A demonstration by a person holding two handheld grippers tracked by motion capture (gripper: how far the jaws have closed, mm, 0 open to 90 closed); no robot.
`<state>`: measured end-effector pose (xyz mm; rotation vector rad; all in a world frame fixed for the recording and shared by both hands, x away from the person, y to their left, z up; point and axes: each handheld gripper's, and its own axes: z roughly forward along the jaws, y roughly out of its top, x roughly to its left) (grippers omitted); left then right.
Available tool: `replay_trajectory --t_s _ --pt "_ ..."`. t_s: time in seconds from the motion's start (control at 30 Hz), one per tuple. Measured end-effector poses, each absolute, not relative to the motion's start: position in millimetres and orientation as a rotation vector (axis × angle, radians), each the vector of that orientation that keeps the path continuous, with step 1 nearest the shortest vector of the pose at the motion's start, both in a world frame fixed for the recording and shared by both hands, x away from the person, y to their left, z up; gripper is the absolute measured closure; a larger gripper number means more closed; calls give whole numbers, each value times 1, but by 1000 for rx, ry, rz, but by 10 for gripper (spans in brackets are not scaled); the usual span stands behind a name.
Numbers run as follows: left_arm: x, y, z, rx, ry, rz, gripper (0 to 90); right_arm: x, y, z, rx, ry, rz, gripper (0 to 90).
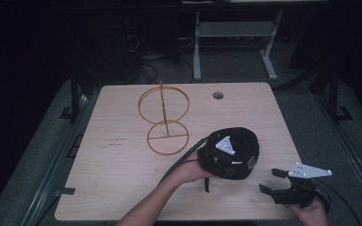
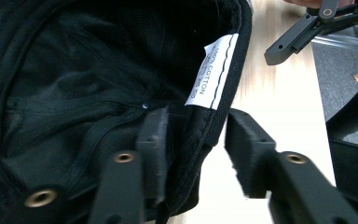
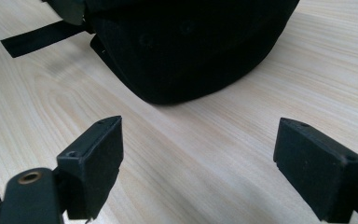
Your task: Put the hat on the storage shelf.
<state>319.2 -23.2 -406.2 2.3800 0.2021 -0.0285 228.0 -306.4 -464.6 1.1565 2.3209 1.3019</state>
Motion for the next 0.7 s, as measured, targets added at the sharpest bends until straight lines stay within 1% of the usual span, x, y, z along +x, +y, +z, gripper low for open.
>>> replay_trajectory --t_s 0.03,0.17,0.23,0.37,0.7 --pt "320 -24 -407 2382 195 -35 652 228 -306 -465 1155 2323 1300 154" --pt "322 -24 -406 2377 174 -56 738 228 -306 -465 1153 2326 1299 154" --pt "323 -24 -405 2380 158 -65 761 229 -305 -465 1154 2324 1303 154" --pt "325 -25 -400 2374 146 -82 787 229 -302 -465 1152 2324 1308 154" --pt "332 -20 -385 2291 181 -122 797 228 -302 -464 1149 2302 1330 153"
